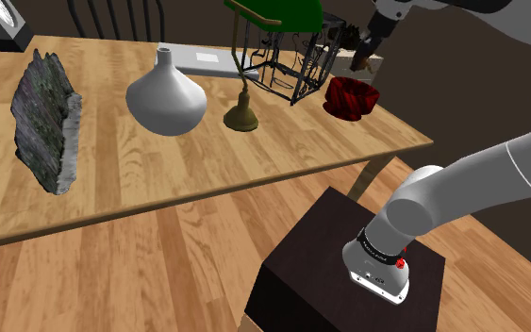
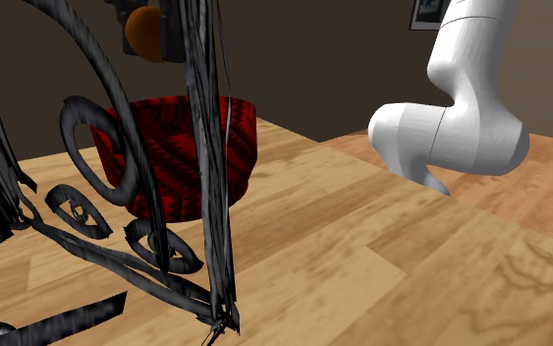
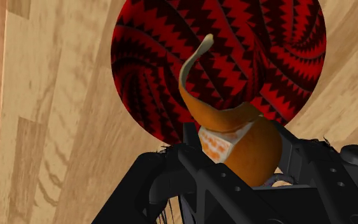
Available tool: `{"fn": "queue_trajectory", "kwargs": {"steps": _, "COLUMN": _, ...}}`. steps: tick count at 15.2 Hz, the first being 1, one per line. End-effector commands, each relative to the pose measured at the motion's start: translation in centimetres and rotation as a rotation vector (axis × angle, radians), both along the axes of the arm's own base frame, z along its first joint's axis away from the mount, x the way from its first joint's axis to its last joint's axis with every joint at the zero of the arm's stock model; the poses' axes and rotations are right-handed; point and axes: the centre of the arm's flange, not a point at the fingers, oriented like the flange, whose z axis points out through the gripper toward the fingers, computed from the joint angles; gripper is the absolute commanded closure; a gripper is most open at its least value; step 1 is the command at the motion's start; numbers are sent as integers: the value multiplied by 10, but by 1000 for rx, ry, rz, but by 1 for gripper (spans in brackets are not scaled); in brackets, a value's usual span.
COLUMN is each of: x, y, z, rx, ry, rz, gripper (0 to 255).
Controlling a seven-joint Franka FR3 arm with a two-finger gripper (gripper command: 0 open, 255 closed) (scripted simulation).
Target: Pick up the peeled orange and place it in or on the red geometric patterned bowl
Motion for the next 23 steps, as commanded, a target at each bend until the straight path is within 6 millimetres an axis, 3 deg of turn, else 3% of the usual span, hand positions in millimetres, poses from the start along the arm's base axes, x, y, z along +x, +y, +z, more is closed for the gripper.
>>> {"fn": "queue_trajectory", "kwargs": {"steps": 1, "x": -1, "y": -1, "z": -11, "rx": 0, "ry": 0, "rz": 1, "gripper": 255}}
{"fn": "queue_trajectory", "kwargs": {"steps": 9, "x": -1, "y": -1, "z": -52, "rx": 0, "ry": 0, "rz": 1, "gripper": 255}}
{"fn": "queue_trajectory", "kwargs": {"steps": 16, "x": -1, "y": -1, "z": -52, "rx": 0, "ry": 0, "rz": 1, "gripper": 255}}
{"fn": "queue_trajectory", "kwargs": {"steps": 17, "x": -1, "y": -1, "z": -52, "rx": 0, "ry": 0, "rz": 1, "gripper": 0}}
{"fn": "queue_trajectory", "kwargs": {"steps": 22, "x": -1, "y": -1, "z": -52, "rx": 0, "ry": 0, "rz": 1, "gripper": 0}}
{"fn": "queue_trajectory", "kwargs": {"steps": 23, "x": -3, "y": 0, "z": -39, "rx": 0, "ry": 0, "rz": 1, "gripper": 0}}
